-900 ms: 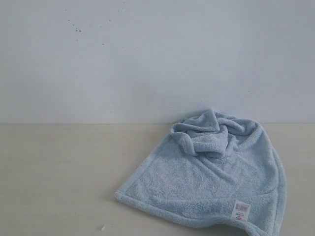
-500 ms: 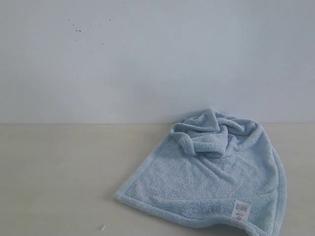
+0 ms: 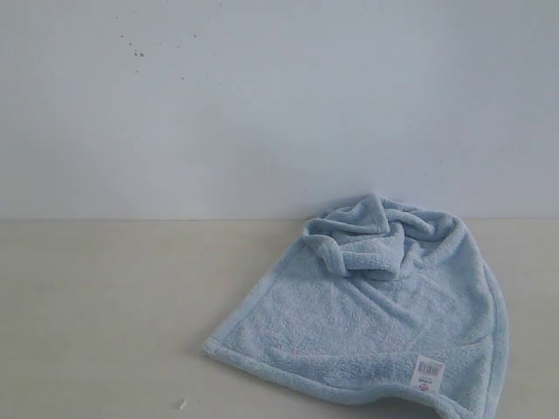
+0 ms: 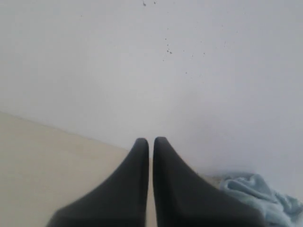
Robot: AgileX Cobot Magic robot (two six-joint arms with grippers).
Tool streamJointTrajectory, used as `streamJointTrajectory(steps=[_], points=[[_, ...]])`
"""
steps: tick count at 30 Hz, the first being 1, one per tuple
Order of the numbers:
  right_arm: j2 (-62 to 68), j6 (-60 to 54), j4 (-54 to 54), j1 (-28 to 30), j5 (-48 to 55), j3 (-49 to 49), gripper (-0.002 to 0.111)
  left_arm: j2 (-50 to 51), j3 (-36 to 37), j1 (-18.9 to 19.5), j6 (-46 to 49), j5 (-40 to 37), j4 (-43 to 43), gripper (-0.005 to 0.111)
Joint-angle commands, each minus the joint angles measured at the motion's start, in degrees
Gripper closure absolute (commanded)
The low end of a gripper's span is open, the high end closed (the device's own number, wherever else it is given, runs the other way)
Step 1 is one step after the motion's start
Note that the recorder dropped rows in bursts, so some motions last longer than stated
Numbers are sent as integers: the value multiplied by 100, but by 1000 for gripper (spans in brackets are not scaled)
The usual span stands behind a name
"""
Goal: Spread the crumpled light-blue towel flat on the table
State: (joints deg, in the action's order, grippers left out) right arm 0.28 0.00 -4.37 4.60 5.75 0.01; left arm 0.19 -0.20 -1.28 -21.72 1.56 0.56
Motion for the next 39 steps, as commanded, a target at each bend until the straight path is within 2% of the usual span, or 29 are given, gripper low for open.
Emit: streamJointTrajectory(steps=[1,4,7,10,15,18,23,31,39], points=[[-28,0,11,-3,-48,-1,106,-19,20,5,-799,52,-56,103],[-28,0,11,-132,-48,-1,106,-19,20,5,-802,103,-56,103],[-28,0,11,-499,-48,-1,106,-19,20,-33,-802,637,-56,103],[-28,0,11,-580,-48,-1,106,-19,20,-192,-831,743,-56,103],[-28,0,11,-580,-48,-1,106,-19,20,-372,-1521,663,-56,103],[-28,0,11,-580,-48,-1,106,-19,20,-408,-2102,434,-56,103],[-28,0,11,-580,-48,-1,106,-19,20,-446,-2200,98,-56,103],[-28,0,11,-580,-48,-1,106,-19,20,-950,-2200,-333,-56,103],[-28,0,11,-580,-48,-1,106,-19,20,-1382,-2200,-1577,-287,103]])
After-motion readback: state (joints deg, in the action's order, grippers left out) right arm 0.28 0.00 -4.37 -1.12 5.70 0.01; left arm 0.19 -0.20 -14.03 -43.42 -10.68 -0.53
